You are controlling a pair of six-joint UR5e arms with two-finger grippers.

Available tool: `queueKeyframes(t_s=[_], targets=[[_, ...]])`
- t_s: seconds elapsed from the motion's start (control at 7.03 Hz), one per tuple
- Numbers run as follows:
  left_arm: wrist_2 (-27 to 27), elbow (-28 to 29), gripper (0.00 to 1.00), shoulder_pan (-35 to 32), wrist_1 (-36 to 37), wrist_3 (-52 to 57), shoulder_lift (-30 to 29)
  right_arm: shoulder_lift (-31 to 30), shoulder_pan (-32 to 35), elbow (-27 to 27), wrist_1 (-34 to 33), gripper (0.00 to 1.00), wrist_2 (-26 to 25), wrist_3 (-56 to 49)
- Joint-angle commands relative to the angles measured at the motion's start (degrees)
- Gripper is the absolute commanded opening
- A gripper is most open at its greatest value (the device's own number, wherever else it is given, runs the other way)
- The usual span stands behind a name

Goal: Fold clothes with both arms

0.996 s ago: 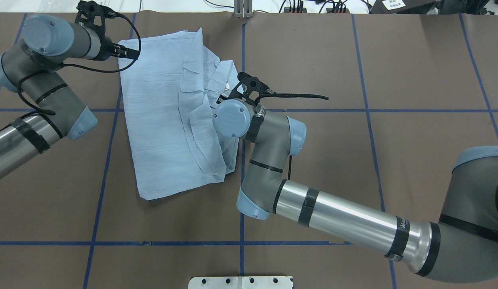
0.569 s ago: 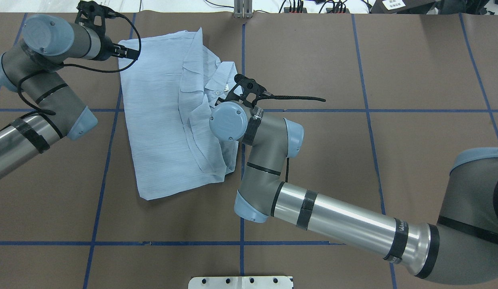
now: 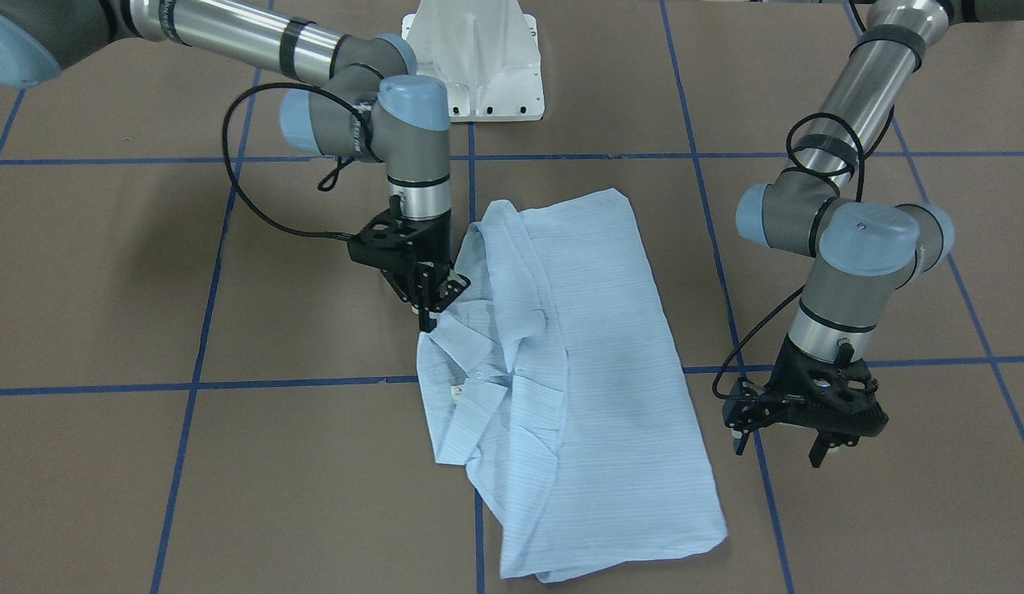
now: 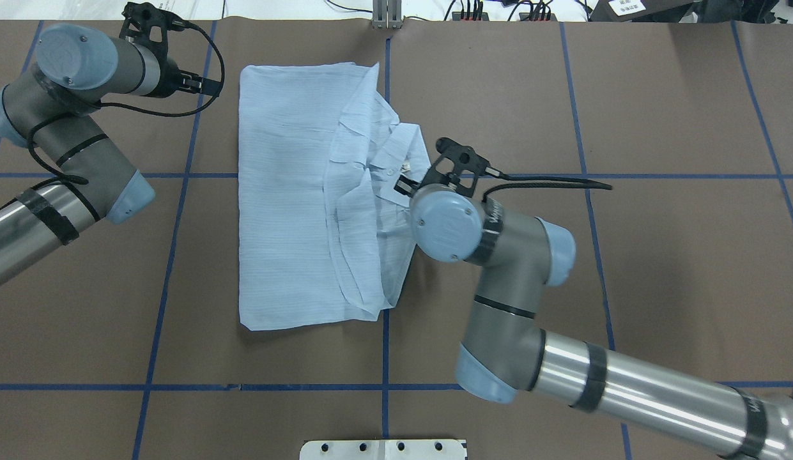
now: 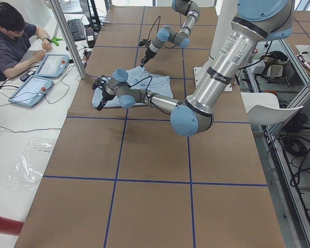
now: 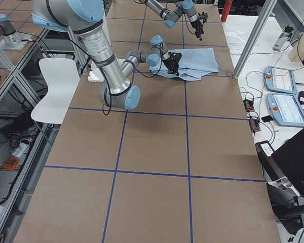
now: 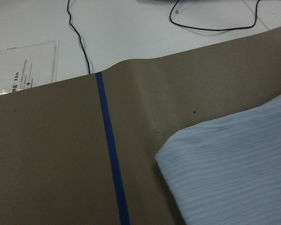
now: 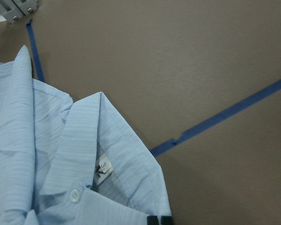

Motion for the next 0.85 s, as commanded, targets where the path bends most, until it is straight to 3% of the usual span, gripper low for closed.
queueKeyframes(t_s=[0.0,0.57,0.71], targets=[[-0.02,-0.58,1.0,0.0,0.0,0.0,0.21,-10.65,-2.22,9.62,-0.26,0.0,-3.01,-0.01],[-0.2,-1.11,1.0,0.0,0.0,0.0,0.21,-11.2,-2.14,9.02,-0.18,0.0,-2.94,-4.04],[-0.28,-1.11,1.0,0.0,0.0,0.0,0.21,-11.72,-1.87,9.02,-0.26,0.77,-2.94,-4.58]])
